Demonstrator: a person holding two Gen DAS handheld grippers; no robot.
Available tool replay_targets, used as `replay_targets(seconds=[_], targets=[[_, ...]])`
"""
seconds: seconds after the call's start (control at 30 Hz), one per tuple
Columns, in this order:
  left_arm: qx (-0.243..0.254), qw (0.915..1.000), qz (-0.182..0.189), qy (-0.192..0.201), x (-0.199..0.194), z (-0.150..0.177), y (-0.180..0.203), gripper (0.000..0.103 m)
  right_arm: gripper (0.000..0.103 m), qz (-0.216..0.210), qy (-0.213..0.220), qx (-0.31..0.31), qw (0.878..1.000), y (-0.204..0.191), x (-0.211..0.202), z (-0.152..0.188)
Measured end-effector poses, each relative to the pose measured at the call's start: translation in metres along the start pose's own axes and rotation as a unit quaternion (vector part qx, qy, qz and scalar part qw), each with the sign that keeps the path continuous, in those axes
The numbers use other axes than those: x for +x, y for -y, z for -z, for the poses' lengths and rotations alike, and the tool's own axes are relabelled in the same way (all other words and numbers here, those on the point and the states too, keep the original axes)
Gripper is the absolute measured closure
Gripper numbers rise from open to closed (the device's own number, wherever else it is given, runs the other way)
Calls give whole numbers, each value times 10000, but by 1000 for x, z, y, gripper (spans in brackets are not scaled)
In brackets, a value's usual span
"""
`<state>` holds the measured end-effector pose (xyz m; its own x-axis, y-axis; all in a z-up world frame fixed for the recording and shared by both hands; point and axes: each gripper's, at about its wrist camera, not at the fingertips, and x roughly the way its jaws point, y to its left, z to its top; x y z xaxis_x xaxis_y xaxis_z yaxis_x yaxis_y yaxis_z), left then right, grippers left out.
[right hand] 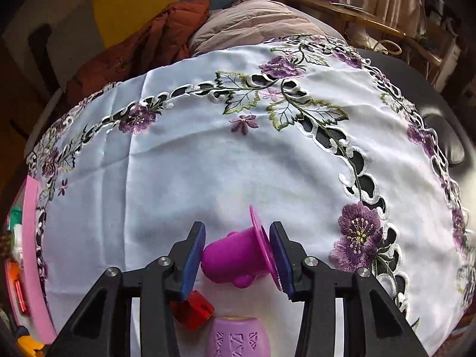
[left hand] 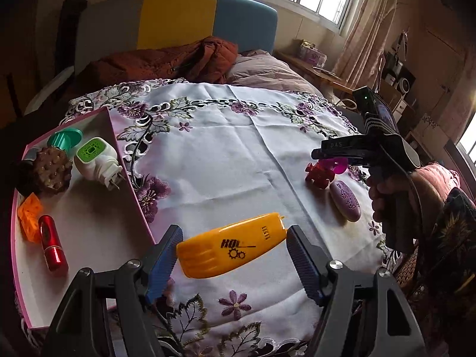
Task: Organize rigid objects
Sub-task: 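Grasp the pink cup with the right tool while the left tool holds the yellow clip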
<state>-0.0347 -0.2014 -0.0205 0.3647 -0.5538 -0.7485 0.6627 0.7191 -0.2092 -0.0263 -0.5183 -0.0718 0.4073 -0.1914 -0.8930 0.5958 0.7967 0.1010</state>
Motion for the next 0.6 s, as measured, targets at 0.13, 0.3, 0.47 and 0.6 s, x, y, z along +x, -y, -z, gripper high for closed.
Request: replay_targets(seconds=[0.13, 0.3, 0.47, 0.6], targets=[[-34, 9999, -65, 79, -4, -2, -3, 30, 52, 133, -179, -133, 9997, -2, 7, 3], [-63, 9997, -163, 189, -11, -4, -7, 30, 51, 232, -250, -112, 9994, 0, 8, 5], [-122, 9993, -245, 246, -15, -4, -11, 30, 51, 303, -243, -124, 9992, 1, 8, 5], [-112, 9990, -310, 314, -19, -5, -13, 30, 52, 414, -209, -297, 9985, -4, 7, 6]])
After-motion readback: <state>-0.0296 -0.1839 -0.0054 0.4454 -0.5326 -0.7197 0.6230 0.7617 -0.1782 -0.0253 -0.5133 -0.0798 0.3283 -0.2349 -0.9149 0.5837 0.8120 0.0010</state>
